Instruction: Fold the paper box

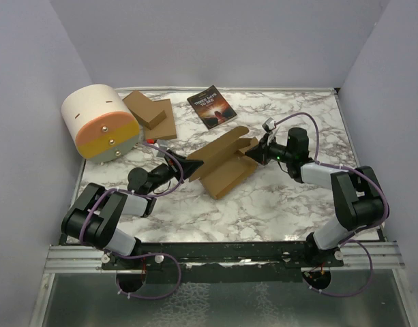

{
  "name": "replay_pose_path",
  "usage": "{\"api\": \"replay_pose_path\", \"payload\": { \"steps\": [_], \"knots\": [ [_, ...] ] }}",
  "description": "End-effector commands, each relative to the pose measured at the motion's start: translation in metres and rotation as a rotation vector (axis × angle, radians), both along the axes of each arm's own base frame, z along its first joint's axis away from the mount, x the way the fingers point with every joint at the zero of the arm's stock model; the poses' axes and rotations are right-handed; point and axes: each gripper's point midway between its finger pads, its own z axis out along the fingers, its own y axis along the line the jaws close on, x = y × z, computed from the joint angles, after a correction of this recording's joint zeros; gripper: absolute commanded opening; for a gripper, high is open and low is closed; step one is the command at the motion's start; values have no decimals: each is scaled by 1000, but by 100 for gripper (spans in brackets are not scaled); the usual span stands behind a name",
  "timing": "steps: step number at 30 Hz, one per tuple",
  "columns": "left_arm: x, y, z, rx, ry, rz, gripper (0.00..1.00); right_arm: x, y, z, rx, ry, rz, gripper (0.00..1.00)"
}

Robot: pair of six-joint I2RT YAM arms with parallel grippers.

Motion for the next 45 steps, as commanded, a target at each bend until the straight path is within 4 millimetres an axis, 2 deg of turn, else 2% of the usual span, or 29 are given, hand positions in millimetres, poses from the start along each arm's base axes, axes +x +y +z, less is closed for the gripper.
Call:
{"api": "replay_pose_path", "payload": {
  "steps": [1, 6, 14, 19, 22, 26, 35, 45],
  "knots": [
    [-13, 0, 48, -98, -209, -24, 0, 18, -4, 3, 72, 65, -153, 4],
    [-11, 0, 46, -98, -201, -20, 0, 21, -8, 6, 151, 122, -244, 2],
    [-11, 1, 51, -108, -205, -15, 0, 27, -15, -1, 142, 133, -283, 1],
    [-7, 4, 49, -97, -196, 19, 0, 10, -12, 9, 142, 155, -214, 1],
    [-4, 5, 50, -98, -194, 40, 0, -3, -13, 3, 135, 186, -200, 1],
    [-2, 8, 49, -103, -187, 67, 0, -4, -20, 0, 132, 207, -248, 1],
    [-1, 6, 46, -111, -176, 58, 0, -9, -7, -12, 147, 252, -145, 1],
    [-6, -13, 45, -127, -167, 2, 0, -12, 7, 5, 187, 203, -99, 1]
  ]
}}
